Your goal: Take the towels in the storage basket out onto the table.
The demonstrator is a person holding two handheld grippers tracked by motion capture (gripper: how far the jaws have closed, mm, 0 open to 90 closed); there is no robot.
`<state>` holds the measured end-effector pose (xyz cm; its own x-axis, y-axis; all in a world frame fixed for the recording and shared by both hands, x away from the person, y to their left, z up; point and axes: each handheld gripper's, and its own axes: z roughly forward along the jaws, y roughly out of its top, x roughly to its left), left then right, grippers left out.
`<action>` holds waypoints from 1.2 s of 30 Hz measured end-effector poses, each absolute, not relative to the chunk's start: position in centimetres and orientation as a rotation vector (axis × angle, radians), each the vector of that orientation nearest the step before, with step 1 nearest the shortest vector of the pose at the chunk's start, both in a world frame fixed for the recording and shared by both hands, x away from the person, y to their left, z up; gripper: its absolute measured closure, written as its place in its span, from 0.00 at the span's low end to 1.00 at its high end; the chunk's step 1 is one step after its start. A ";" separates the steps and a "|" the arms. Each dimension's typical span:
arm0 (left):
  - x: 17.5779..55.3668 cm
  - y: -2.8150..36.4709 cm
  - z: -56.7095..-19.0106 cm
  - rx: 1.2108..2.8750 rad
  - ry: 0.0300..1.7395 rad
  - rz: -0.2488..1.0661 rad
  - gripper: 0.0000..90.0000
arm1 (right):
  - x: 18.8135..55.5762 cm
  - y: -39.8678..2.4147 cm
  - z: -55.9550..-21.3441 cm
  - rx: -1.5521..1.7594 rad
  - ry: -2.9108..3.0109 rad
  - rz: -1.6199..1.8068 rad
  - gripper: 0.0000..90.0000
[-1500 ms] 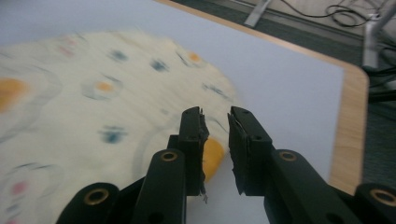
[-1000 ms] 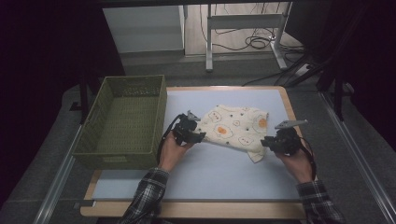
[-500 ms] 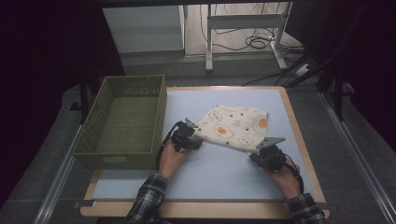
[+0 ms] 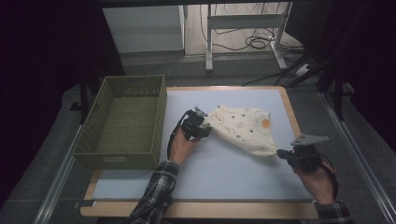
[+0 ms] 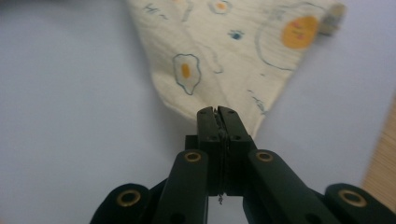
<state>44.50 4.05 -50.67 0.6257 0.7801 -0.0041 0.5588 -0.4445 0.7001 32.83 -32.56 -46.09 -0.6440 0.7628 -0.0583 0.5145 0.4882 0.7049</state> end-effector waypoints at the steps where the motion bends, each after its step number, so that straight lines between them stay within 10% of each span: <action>1: 44.7 3.7 -50.7 2.176 1.037 0.413 0.53 | 33.3 -33.0 -46.4 1.092 2.368 0.935 0.98; 16: 46.4 1.9 -50.8 2.176 1.003 0.367 0.47 | 36.5 -27.8 -47.3 1.027 2.470 1.062 0.83; 23: 46.2 1.4 -51.1 2.173 0.992 0.351 0.46 | 39.0 -22.2 -48.5 0.954 2.498 1.045 0.56; 28: 45.6 1.7 -51.0 2.180 0.971 0.341 0.45 | 41.4 -20.5 -49.7 0.959 2.482 0.936 0.91; 36: 44.4 1.8 -50.9 2.180 0.920 0.314 0.53 | 45.3 -22.8 -49.3 1.145 2.396 0.920 0.86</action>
